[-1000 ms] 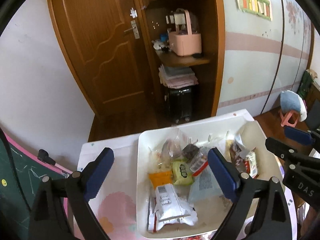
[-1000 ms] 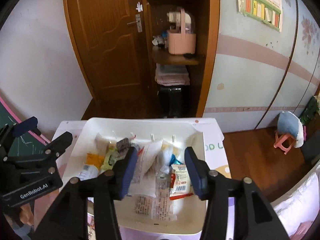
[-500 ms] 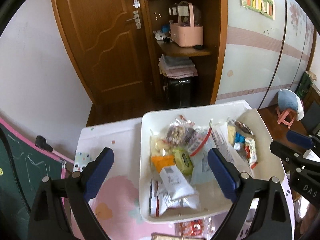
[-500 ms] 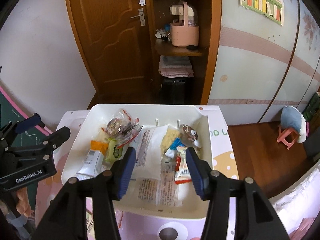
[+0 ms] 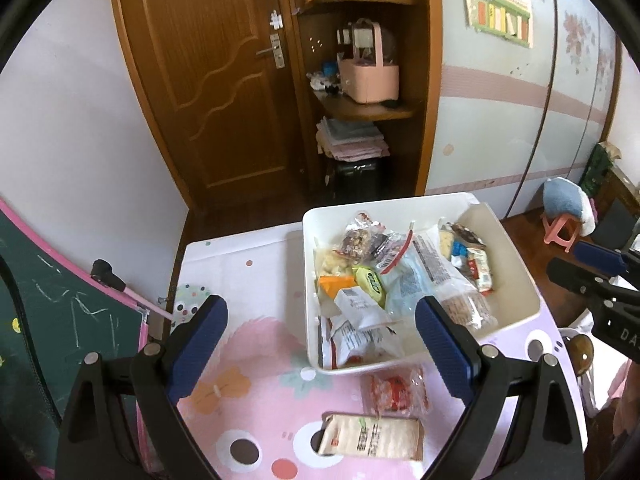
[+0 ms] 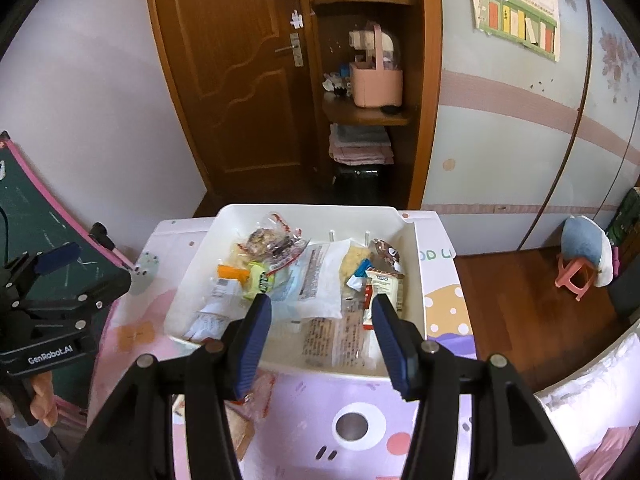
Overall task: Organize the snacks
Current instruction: 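Move both tools back toward the cracker pack and red-wrapped snack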
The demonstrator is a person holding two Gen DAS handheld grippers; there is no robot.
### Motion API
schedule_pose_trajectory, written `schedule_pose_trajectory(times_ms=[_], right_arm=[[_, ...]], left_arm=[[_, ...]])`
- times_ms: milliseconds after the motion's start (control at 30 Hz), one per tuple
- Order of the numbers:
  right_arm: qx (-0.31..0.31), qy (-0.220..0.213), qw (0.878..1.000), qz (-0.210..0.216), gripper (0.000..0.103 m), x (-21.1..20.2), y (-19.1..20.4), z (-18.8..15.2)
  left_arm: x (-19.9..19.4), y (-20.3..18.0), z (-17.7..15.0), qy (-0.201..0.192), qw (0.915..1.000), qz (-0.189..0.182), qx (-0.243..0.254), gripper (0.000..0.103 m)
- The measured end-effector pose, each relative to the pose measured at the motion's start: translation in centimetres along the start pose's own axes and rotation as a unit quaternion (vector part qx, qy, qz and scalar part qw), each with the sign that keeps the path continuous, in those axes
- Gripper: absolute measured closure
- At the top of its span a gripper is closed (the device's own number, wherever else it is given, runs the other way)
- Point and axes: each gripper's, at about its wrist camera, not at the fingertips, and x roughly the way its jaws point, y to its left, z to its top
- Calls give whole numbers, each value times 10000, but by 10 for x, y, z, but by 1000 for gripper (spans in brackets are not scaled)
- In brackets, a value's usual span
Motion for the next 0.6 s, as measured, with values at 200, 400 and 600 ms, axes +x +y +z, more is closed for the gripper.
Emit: schedule_pose_trajectory(times_ms=[200, 400, 600], right_arm=[[-87, -227, 9997, 28, 42, -35, 10, -10], [-199, -373, 9989, 181, 40, -65, 23, -22], [-378, -437, 9978, 320, 33, -80, 40, -40]], left_arm=[[-41, 3, -13, -207, 9997, -122, 46, 8], [-75, 4, -28, -393, 9987, -331, 62, 7], [-101, 6, -52, -670, 9964, -513, 117, 1]])
